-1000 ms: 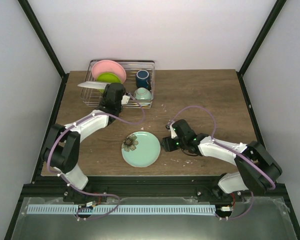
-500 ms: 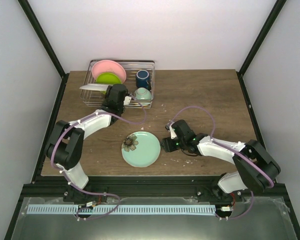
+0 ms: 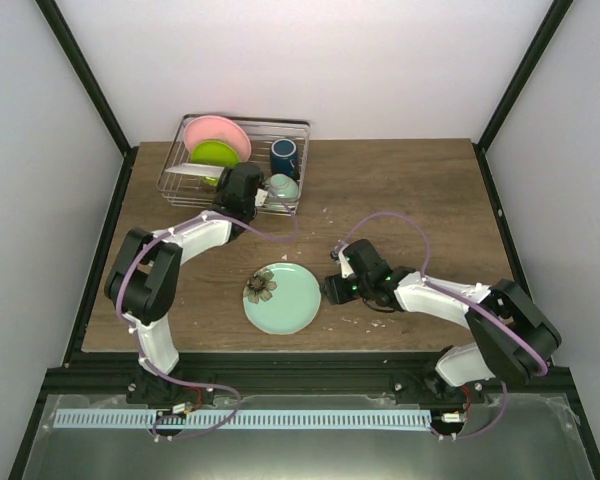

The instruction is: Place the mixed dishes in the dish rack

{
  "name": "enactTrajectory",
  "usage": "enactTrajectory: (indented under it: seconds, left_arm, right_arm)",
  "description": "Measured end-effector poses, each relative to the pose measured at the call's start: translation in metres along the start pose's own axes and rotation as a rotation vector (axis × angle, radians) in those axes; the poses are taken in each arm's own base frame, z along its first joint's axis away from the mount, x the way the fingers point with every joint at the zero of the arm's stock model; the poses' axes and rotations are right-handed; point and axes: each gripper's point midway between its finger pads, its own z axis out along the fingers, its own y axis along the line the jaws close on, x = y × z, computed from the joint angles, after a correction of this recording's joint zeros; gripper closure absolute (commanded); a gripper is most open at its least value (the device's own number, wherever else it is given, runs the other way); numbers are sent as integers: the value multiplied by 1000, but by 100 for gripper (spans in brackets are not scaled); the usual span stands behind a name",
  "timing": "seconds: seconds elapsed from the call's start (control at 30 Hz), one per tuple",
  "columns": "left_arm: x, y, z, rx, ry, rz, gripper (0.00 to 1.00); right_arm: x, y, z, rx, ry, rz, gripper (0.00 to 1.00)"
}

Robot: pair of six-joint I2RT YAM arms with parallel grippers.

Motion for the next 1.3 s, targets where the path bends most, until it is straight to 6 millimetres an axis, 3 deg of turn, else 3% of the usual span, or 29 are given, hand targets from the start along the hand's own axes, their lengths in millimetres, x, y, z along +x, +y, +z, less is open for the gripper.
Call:
enactTrajectory:
  seconds: [0.27,0.4,0.57,0.83,0.87,0.9,0.93,1.13,1.3]
  left_arm:
    - [-5,4,0,29,-24,35,100]
    - [-8,3,1,29,-20,54,89]
    - [-11,11,2,2,-25,53,68]
    - [-11,42,-3,-85,-32,13,40]
    - [-11,44,-3,-90,-30,12,30]
    - [-10,46,-3,-95,-27,11,9]
    - [-10,47,-3,-99,-25,14,1]
    - [-7,60,-7,-145,-11,-18,0]
    - [-1,101,-23,-224,22,-198,0]
  right_arm:
    - [2,-1,2,3,7,1,41]
    - [2,-1,3,4,11,2,41]
    - [2,-2,3,5,10,3,41]
    - [2,-3,2,7,9,7,41]
    - [2,-3,2,7,9,7,41]
    - [2,-3,2,7,9,7,41]
    - [2,-3,2,7,9,7,41]
    - [2,-3,2,7,9,7,40]
    - [2,-3,2,8,10,9,24]
